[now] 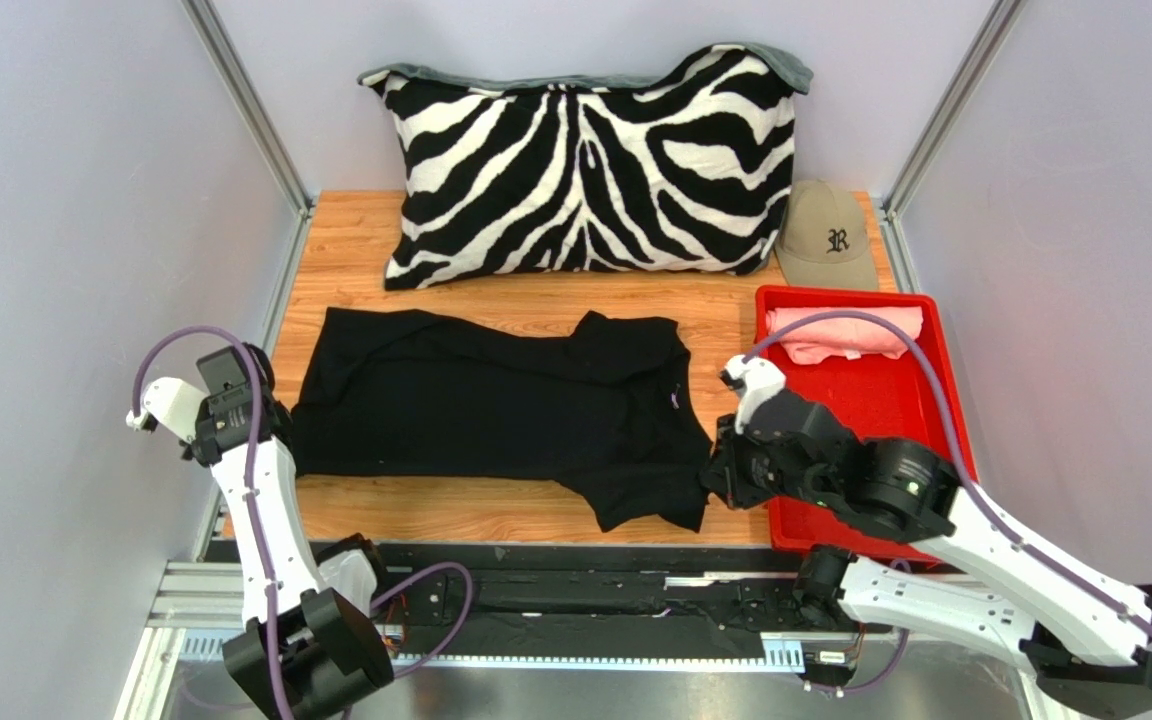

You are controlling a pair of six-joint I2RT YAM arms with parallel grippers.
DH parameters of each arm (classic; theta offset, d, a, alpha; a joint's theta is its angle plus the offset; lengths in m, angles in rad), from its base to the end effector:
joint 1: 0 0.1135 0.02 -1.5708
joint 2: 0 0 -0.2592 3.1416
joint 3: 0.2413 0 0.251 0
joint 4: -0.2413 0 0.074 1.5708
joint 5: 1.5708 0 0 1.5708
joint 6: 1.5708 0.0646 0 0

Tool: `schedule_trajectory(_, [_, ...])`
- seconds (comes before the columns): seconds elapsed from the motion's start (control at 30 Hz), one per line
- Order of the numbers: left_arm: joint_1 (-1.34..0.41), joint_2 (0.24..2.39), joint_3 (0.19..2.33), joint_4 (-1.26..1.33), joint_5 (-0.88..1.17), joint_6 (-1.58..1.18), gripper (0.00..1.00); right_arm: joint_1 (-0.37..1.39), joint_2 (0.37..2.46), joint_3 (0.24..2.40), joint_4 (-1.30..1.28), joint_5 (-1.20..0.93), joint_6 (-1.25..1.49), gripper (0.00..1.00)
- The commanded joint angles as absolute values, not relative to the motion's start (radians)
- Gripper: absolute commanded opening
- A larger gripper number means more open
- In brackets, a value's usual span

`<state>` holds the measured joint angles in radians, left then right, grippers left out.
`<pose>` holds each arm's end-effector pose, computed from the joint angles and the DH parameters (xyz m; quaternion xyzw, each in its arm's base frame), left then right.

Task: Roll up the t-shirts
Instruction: Fold the T-shirt at the center of the board.

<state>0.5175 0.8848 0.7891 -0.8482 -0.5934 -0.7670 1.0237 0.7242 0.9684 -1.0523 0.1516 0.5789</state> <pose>0.1377 0.1199 0.2472 -0.6171 0.6745 0.2393 0.3272 0.0828 0.1171 0.3027 -0.1766 0.9089 0.2176 0.3087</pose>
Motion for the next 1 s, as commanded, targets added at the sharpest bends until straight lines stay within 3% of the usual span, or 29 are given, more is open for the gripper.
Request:
schedule_trajectory(0.0, [0.462,0.94,0.822,-0.784,-0.601,-0.733,0.0,1.019,0.846,0.977,-0.983,0.19,0.555,0.0])
schedule_trajectory(0.4, [0.264,1.326,1.031,-0.782,-0.747,-0.805,0.0,0.824,1.354,1.146,-0.833,0.259,0.402,0.0])
schedule_trajectory(0.97, [0.245,1.523,1.051,-0.742,-0.712,-0.818,0.0,0.733,1.568,1.295,-0.884,0.347,0.36,0.0])
